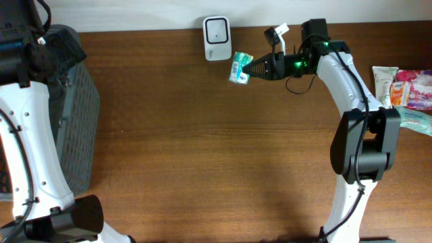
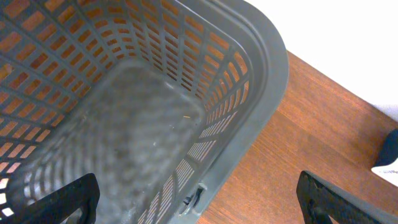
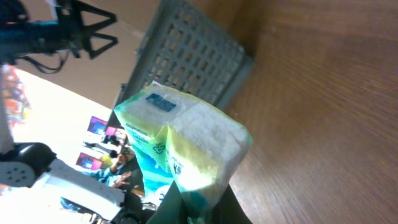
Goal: Scan the item barcode
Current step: 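Lift the green tissue pack and hold its barcode at the scanner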
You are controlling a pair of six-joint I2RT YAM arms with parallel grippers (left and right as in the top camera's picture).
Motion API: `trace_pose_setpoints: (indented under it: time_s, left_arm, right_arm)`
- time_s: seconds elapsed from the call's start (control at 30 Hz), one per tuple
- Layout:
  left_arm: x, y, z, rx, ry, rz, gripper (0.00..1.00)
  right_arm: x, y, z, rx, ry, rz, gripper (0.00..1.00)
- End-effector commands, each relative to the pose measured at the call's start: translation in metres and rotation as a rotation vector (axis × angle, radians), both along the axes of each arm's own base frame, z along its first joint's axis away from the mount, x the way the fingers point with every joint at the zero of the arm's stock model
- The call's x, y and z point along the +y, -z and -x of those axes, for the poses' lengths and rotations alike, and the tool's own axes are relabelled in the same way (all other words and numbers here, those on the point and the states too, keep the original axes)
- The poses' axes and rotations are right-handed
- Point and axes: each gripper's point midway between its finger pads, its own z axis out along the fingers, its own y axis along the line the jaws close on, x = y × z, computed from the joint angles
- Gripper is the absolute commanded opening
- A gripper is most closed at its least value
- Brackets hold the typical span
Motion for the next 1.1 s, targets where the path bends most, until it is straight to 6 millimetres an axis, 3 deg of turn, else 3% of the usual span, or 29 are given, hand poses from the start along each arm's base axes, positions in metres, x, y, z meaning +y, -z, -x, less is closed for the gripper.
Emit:
trace_pose_setpoints:
  time_s: [0.0, 0.17, 0.23, 0.3, 0.33, 0.4, 0.43, 0.5, 0.57, 0.6, 0.7, 0.77, 0.83, 1.07]
  left_arm:
    - [0.002, -0.010, 0.004, -0.028, -0.013, -0.007, 0.99]
    - [0.002, -0.010, 0.004, -0.028, -0.013, -0.007, 0.99]
    - [0.002, -0.010, 0.004, -0.028, -0.013, -0.007, 0.99]
    - [0.002, -0.010, 0.004, -0.028, -0.013, -0.007, 0.99]
    - [0.002, -0.010, 0.004, -0.028, -0.013, -0.007, 0.99]
    - [0.002, -0.010, 0.004, -0.028, -0.013, -0.007, 0.99]
    - [0.002, -0.010, 0.004, -0.028, -0.013, -0.007, 0.99]
    - [0.002, -0.010, 0.004, -0.028, -0.013, -0.007, 0.99]
    - [0.002, -0.010, 0.004, -0.028, -0.013, -0.007, 0.99]
    - [0.002, -0.010, 0.004, -0.028, -0.013, -0.007, 0.99]
    - [0.002, -0.010, 0.004, -0.028, -0.013, -0.007, 0.99]
    - [0.002, -0.010, 0.004, -0.028, -0.013, -0.007, 0.99]
    - [0.002, -0.010, 0.004, -0.028, -0.013, -0.007, 0.99]
    - [0.002, -0.010, 0.004, -0.028, -0.013, -0.007, 0.99]
  right_arm:
    - [0.007, -0.028, 0.009, -0.066, -0.044, -0.073, 0.04]
    - [0.014, -0.025, 0.011, -0.064, -0.053, -0.055, 0.04]
    - [0.015, -0.005, 0.003, 0.018, 0.000, 0.062, 0.04]
    - [0.005, 0.058, -0.016, 0.184, 0.202, 0.444, 0.04]
    - [-0.001, 0.078, -0.020, 0.200, 0.271, 0.584, 0.04]
    - [-0.013, 0.099, -0.029, 0.152, 0.369, 0.805, 0.04]
    - [-0.037, 0.108, -0.049, 0.027, 0.526, 1.081, 0.04]
    - [-0.057, 0.096, -0.076, -0.213, 0.655, 1.329, 0.04]
    - [-0.060, 0.064, -0.105, -0.525, 0.715, 1.527, 0.04]
    - [-0.052, 0.041, -0.121, -0.685, 0.742, 1.564, 0.04]
    - [-0.024, -0.006, -0.157, -0.933, 0.842, 1.410, 0.04]
    - [-0.010, -0.024, -0.178, -1.042, 0.891, 1.257, 0.04]
    - [0.003, -0.020, -0.188, -1.133, 0.853, 1.197, 0.04]
    - [0.024, 0.040, -0.215, -1.281, 0.808, 1.173, 0.04]
